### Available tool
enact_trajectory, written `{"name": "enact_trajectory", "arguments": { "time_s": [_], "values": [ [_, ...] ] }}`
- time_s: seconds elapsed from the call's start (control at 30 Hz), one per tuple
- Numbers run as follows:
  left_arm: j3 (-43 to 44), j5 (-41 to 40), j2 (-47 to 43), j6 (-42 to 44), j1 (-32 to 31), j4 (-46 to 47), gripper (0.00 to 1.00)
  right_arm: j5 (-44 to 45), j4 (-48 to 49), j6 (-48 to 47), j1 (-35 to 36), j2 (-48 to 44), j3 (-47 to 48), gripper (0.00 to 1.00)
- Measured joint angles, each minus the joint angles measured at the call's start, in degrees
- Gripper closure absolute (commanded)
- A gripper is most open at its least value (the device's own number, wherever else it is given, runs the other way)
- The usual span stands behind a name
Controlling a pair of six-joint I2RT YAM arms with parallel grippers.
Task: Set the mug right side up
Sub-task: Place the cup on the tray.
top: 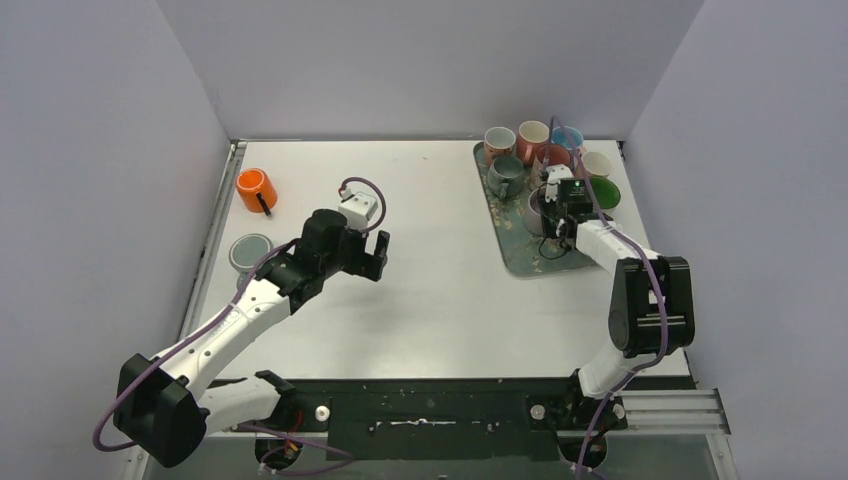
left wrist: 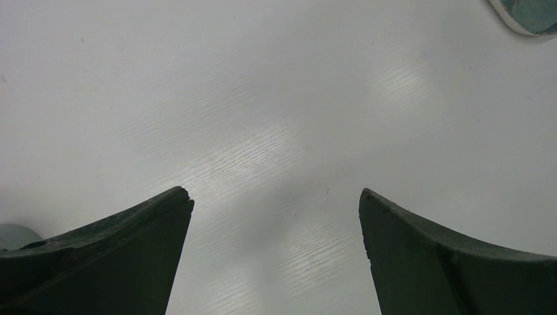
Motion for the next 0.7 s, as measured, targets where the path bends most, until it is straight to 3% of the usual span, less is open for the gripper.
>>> {"name": "enact_trajectory", "arguments": {
  "time_s": [0.1, 0.23, 0.7],
  "values": [
    [0.0, 0.0, 0.0, 0.0, 0.0, 0.0, 0.03, 0.3, 0.0, -0.6, -0.7, 0.1, 0.0, 0.68],
    [0.0, 0.0, 0.0, 0.0, 0.1, 0.0, 0.03, 2.2, 0.1, -1.7, -1.2, 0.8, 1.7, 0.64],
    [0.0, -0.2, 0.0, 0.0, 1.2, 0.0, 0.03, 4.3, 0.7, -4.4, -1.5, 1.8, 5.1, 0.68]
  ]
}}
